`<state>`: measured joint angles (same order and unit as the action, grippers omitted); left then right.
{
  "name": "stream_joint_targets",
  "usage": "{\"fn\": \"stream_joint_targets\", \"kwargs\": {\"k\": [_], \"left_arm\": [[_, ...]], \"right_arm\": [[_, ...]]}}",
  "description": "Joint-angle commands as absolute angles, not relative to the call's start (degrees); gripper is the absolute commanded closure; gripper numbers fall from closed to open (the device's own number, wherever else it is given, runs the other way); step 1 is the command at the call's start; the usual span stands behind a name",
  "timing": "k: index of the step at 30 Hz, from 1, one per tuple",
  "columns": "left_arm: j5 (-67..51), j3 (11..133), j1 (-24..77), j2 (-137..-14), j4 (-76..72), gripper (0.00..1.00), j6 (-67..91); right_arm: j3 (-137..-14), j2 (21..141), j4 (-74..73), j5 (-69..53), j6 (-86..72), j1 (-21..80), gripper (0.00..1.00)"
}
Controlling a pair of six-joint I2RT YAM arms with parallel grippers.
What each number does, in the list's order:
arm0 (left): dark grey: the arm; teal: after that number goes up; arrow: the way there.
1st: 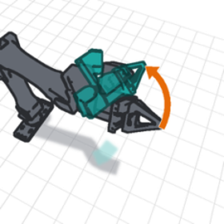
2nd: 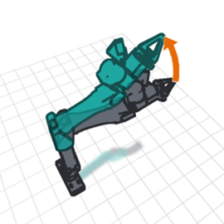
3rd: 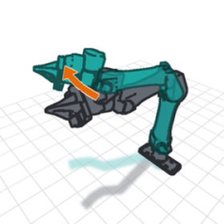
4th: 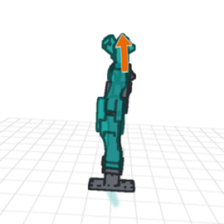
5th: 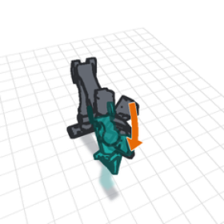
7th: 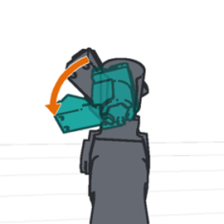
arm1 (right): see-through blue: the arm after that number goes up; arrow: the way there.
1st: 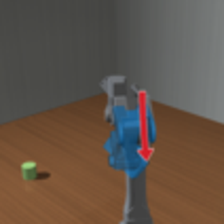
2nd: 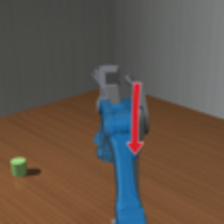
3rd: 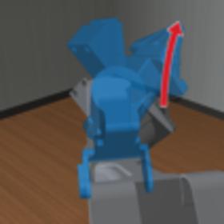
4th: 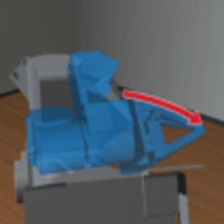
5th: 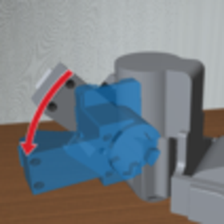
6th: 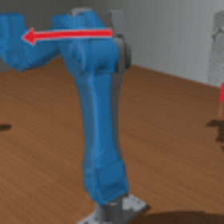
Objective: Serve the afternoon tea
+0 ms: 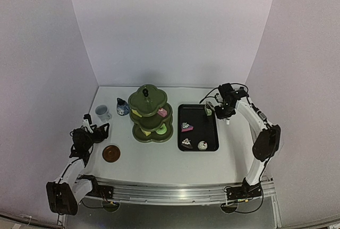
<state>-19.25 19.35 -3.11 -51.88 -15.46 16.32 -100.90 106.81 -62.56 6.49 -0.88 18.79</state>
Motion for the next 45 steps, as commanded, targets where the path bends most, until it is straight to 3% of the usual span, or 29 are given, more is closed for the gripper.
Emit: {"fn": "stream_joint_targets", "kwargs": {"k": [1,18,27,34,45], "left_arm": [[-18.72,20.09,-3.44,-51.70,-16.01,0.00,15.89],[-20.42,21.86,-3.45,-54.30,-17.40,0.00,17.06],[-20.98,23.19,-3.47,-55.28,-17.40,0.00,16.13],[-20.51,22.78,-3.48,-54.32,-17.31,0.00,16.08],[-19.77,21.96,-3.46,-52.44,-17.06,0.00,15.80]], "right_arm": [[-102.42,99.90,-63.00,5.01,-4.05,21.87,1.00],[-100.63,83.96,-73.18,4.68,-15.24,47.75,1.00],[-112.89,95.11,-76.28,3.24,-15.92,60.59,1.00],[-125.59,106.62,-75.04,7.88,-9.42,63.17,1.00],[-135.63,116.40,-73.38,20.18,-0.93,63.18,1.00]]}}
